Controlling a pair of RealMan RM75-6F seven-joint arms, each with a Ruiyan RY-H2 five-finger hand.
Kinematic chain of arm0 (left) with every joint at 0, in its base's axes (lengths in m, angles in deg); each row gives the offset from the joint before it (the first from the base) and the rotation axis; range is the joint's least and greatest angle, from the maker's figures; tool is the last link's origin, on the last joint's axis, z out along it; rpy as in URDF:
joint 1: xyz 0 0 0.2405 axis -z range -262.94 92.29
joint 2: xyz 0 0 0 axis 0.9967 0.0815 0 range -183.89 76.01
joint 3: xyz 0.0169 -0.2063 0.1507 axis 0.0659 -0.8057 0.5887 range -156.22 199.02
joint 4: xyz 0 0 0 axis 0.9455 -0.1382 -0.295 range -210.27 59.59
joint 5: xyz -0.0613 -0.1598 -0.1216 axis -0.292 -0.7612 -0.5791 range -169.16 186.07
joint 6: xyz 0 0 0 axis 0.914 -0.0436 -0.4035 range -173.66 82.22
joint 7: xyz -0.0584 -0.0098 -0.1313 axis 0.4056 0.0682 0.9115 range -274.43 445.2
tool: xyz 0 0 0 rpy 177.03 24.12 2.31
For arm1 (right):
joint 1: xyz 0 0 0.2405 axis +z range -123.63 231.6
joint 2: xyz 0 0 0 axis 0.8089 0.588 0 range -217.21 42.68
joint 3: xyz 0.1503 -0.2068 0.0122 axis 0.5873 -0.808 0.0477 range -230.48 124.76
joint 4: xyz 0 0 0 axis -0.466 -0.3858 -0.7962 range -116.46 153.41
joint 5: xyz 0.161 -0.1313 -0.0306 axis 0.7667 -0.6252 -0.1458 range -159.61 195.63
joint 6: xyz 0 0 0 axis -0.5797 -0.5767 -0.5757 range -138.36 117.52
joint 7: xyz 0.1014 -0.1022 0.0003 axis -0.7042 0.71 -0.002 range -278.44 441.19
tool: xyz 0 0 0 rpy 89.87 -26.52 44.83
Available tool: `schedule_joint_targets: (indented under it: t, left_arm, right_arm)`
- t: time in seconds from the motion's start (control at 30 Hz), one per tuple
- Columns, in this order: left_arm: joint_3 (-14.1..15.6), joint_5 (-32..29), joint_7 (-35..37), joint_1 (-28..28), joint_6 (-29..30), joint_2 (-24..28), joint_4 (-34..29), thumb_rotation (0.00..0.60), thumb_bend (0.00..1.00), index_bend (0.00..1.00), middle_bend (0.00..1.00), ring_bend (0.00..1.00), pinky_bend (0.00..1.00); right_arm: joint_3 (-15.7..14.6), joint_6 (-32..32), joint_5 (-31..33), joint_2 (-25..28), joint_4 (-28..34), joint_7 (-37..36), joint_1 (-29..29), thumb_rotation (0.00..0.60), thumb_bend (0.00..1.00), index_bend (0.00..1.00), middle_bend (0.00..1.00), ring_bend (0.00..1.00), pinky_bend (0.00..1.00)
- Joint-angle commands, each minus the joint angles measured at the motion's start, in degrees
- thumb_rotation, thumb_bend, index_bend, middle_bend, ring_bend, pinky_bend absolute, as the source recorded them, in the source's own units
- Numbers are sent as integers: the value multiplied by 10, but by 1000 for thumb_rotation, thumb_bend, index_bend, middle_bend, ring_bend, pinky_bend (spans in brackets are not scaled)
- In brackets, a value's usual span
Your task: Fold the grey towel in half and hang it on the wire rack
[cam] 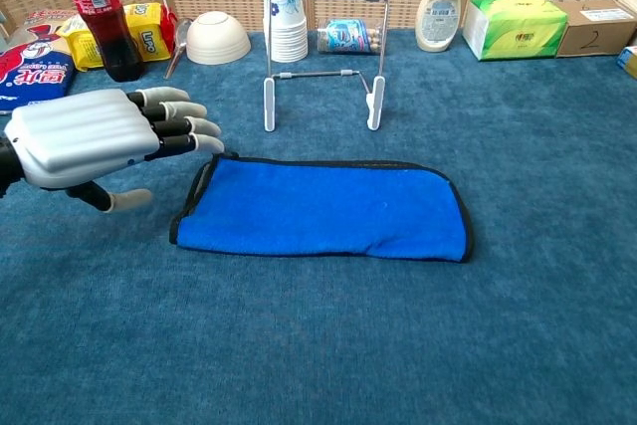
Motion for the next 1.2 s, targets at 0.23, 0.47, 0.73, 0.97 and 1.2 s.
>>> schedule_joint_targets:
  t: [0.23,0.47,0.73,0.97,1.2]
  left_arm:
    - [1,-35,21,20,-46,33,-59,600,341,60,123,1,0]
    - [-3,-66,7,42,-99,67,-109,600,478,28,116,0,0]
    - [-10,-111,-22,69,-167,96,-157,600,539,18,147,0,0]
    - [-15,-157,-42,85,-212,106,-183,600,561,15,164,0,0]
    - [-20,-192,-60,95,-229,110,-196,600,560,15,155,0,0]
  right_arm:
    - [6,-1,-3,0,3,0,-5,600,505,138,253,28,0]
    - [9,-5,-5,2,6,-2,-10,600,504,131,253,28,0]
    - [13,-8,-8,3,7,-8,-15,600,505,128,253,28,0]
    - [15,-9,-9,4,4,-19,-19,600,505,126,253,28,0]
    - [17,-8,-11,4,3,-26,-22,600,506,125,253,28,0]
